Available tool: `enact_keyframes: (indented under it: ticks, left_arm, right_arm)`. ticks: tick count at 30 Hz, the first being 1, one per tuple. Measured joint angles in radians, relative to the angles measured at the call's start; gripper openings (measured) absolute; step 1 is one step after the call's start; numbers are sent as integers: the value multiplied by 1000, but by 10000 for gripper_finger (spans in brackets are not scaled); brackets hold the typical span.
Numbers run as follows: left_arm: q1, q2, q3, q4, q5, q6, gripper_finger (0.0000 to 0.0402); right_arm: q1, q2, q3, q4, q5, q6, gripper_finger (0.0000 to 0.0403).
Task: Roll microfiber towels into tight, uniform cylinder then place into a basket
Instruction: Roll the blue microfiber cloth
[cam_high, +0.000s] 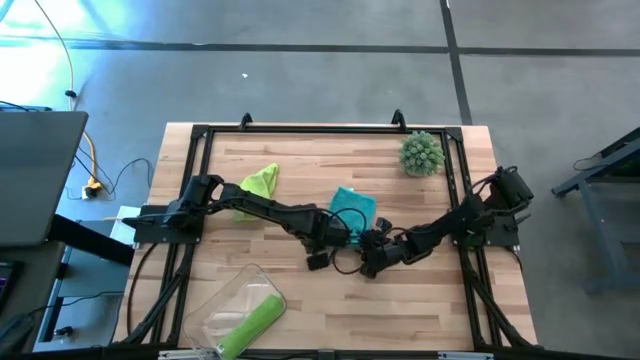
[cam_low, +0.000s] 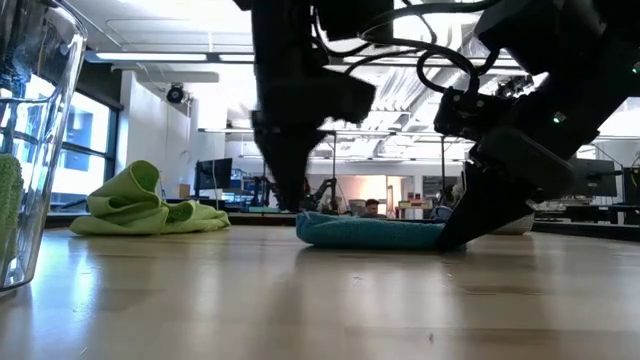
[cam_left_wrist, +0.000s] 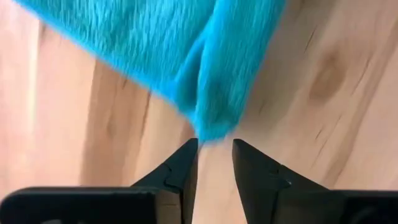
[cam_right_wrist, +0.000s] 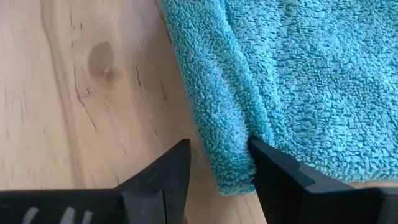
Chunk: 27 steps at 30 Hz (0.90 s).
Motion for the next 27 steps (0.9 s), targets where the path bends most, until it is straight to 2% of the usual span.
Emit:
enact_keyframes:
  ticks: [6,9,12,16,21,23,27]
  left_arm:
    - [26,-3,20,-183,-47,256,85]
    - [39,-25,15,-244,-2,414,70]
    - [77,-95,-36,-233,110,484,55]
    - [146,-270,-204,-116,136,482,43]
    - [183,-585,-572,279,182,318,33]
    - [173,-687,-718,521,185,211,30]
    - [130,-775,-916,907,174,91,32]
  right_arm:
    - [7,1,-1,-1,6,69,152]
    - [7,1,-1,-1,6,94,152]
    - [7,1,-1,-1,5,119,152]
    - [6,1,-2,-8,3,124,152]
    - [-24,0,-2,-14,-12,119,152]
    - [-39,0,-3,4,-24,114,152]
    - [-70,3,-5,61,-48,93,152]
